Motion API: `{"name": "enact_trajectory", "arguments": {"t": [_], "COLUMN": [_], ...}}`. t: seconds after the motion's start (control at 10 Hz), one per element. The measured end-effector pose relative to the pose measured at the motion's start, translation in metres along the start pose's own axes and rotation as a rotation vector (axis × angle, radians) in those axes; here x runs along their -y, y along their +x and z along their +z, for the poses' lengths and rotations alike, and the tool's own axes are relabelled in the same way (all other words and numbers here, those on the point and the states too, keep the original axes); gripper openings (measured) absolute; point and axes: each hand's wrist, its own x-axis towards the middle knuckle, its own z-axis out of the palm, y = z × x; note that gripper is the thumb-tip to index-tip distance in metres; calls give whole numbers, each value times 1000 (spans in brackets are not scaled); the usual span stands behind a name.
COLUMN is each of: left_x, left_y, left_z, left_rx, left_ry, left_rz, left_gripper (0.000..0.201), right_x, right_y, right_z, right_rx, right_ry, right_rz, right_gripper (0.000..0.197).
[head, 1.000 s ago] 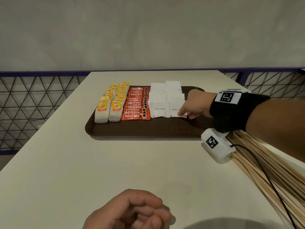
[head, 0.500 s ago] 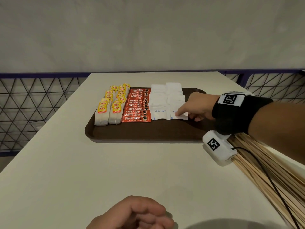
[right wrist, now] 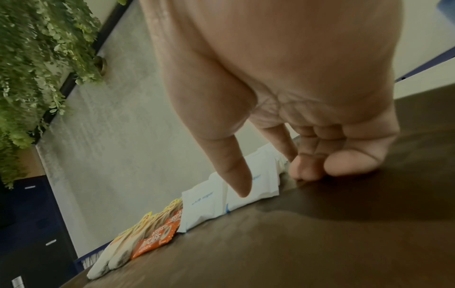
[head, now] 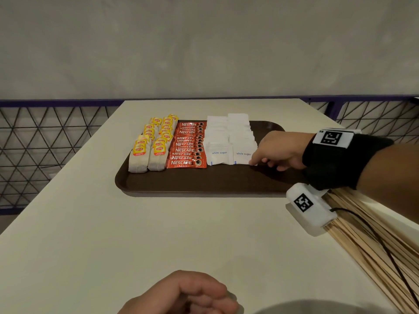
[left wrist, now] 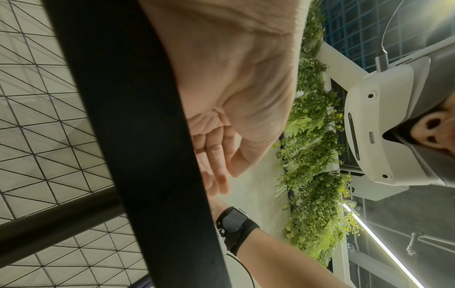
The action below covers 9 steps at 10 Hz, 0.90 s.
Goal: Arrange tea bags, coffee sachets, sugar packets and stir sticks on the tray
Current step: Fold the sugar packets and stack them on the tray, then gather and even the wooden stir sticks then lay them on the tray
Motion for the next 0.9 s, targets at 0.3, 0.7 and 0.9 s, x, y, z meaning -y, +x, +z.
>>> {"name": "enact_trajectory", "arguments": {"t": [0.3, 0.7, 0.9], "left_x": [43, 33, 35], "left_y": [3, -17, -19], "left_z": [-10, 7, 13], "left_rx": [-356, -487, -512], "left_ry": [59, 137, 170], "left_rz": [518, 565, 573], "left_gripper": [58, 19, 17], "right_x": [-8, -126, -155], "right_y": [-29, -217, -212], "right_z": [-12, -42, -29], "right_rx": [-65, -20, -100], "right_ry": [89, -599, -526], "right_rz": [7, -5, 90], "right_gripper": [36, 79, 120]}}
